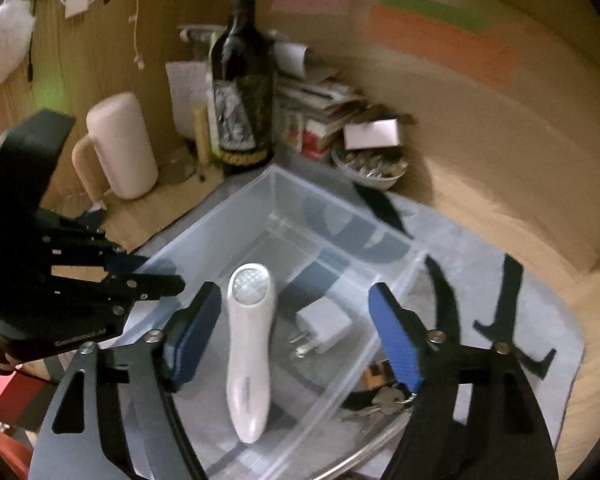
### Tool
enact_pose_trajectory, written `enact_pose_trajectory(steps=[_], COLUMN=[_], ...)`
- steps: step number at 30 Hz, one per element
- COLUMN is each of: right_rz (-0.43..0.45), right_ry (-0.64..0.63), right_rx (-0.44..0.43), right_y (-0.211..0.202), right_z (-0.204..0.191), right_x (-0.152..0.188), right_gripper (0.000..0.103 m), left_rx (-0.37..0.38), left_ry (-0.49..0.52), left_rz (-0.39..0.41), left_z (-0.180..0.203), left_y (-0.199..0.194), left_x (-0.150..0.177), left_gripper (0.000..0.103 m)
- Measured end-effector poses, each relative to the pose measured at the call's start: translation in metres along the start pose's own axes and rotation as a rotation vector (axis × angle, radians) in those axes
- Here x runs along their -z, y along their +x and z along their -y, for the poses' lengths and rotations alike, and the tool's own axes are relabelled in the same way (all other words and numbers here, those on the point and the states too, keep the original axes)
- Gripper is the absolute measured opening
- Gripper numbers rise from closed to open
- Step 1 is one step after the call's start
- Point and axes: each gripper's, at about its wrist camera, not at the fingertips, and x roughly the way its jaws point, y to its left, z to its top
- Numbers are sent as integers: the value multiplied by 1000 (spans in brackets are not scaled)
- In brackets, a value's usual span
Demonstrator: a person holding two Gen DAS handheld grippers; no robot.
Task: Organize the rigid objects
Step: 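Move the right tool back to the silver metal tube and grasp it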
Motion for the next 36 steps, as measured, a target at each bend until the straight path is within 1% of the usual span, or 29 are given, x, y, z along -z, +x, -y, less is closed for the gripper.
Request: enact_pose_trajectory(steps=[7, 11, 15, 20, 25, 29, 34, 36], right_rz=[31, 30, -1, -82, -151, -187, -215, -223], right_ry=[70, 119, 178, 240, 315, 313, 300, 286], right_rx=[39, 69, 108, 139, 94, 68, 24, 12], right_y=[-18, -24, -21, -3, 11, 15, 18, 19], right_z=[30, 51, 75, 99, 114, 105, 89, 84], right_x=[3, 10, 24, 49, 74, 92, 106, 109], right_gripper=[81, 82, 82, 82, 82, 82, 81, 69], left_rx=[-3, -3, -2, -2, -5, -6, -12, -15], left_ry=[1, 1, 0, 2, 6, 6, 9, 10], left_rz=[-2, -2, -2, -2, -2, -1, 0, 1], left_z=[0, -1, -1, -1, -2, -2, -1, 0], left_y=[1, 1, 1, 0, 0, 0, 0, 0], left_x=[0, 0, -1, 0, 0, 0, 1, 1], left_gripper=[12, 12, 12, 12, 12, 12, 12, 12])
